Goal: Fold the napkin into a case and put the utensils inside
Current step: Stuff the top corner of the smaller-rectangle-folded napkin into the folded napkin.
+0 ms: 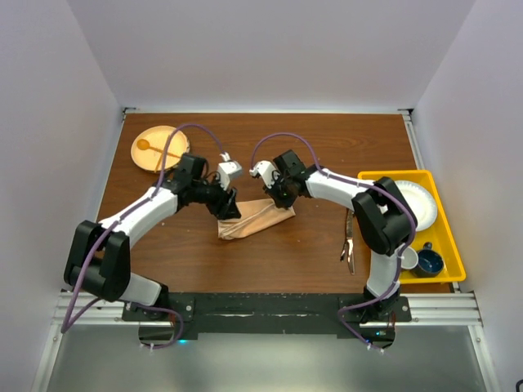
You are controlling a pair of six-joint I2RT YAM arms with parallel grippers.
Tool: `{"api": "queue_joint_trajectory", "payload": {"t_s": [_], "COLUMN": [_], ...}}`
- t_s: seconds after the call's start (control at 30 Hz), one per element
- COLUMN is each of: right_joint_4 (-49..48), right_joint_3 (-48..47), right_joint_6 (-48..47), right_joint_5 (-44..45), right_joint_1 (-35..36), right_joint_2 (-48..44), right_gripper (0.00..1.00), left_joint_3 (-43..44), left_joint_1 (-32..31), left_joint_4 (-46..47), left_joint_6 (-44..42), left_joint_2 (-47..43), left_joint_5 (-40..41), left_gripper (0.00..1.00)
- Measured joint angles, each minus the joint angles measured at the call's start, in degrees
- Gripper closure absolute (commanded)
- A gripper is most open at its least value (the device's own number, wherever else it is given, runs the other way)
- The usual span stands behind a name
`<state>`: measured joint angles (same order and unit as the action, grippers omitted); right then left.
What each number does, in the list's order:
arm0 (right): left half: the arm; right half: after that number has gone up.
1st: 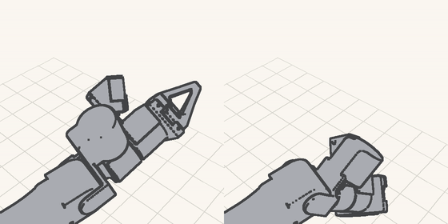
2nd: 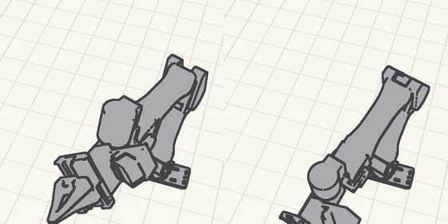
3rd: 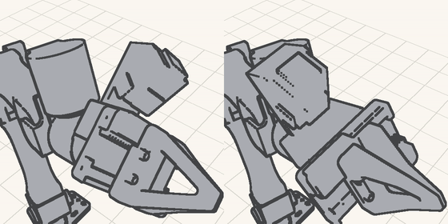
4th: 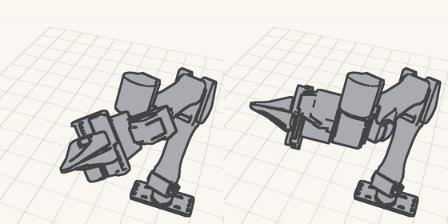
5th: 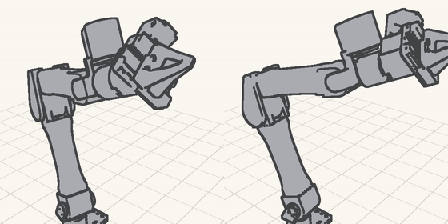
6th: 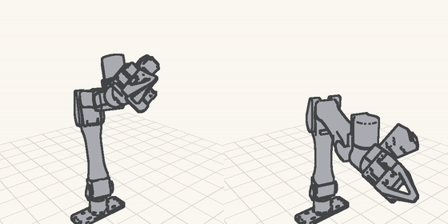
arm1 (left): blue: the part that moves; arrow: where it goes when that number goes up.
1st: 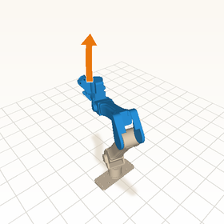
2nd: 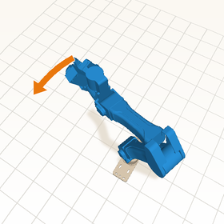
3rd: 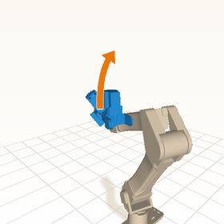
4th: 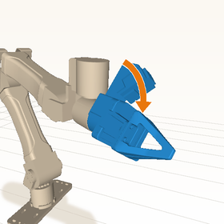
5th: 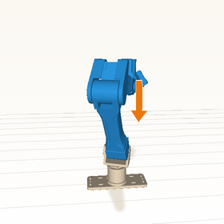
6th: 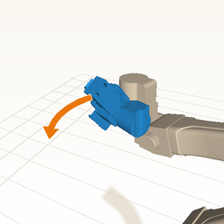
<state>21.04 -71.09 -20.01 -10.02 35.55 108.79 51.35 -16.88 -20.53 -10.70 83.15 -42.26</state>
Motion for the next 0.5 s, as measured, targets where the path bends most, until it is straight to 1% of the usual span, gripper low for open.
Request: {"api": "queue_joint_trajectory", "payload": {"t_s": [0.07,0.17,0.33,0.5], "right_joint_4": [0.7,0.9,1.6,2.1], "right_joint_3": [-1.0,-2.2,-3.0,-3.5], "right_joint_6": [0.0,0.0,-0.2,-0.5], "right_joint_5": [0.0,0.0,-0.1,-0.2], "right_joint_1": [0.0,-0.1,-0.1,-0.1], "right_joint_2": [0.7,1.6,2.1,2.3], "right_gripper": [1.00,1.00,1.00,1.00], "left_joint_3": [-0.2,-1.0,-2.9,-3.0], "left_joint_1": [-4.2,-8.8,-13.0,-16.6], "left_joint_4": [-0.2,0.2,1.9,3.3], "left_joint_6": [-3.1,-6.3,-9.6,-11.4], "left_joint_2": [-0.9,-1.0,-1.1,-0.2], "left_joint_5": [3.1,7.8,15.4,19.6], "left_gripper": [0.41,0.41,0.41,0.44]}}
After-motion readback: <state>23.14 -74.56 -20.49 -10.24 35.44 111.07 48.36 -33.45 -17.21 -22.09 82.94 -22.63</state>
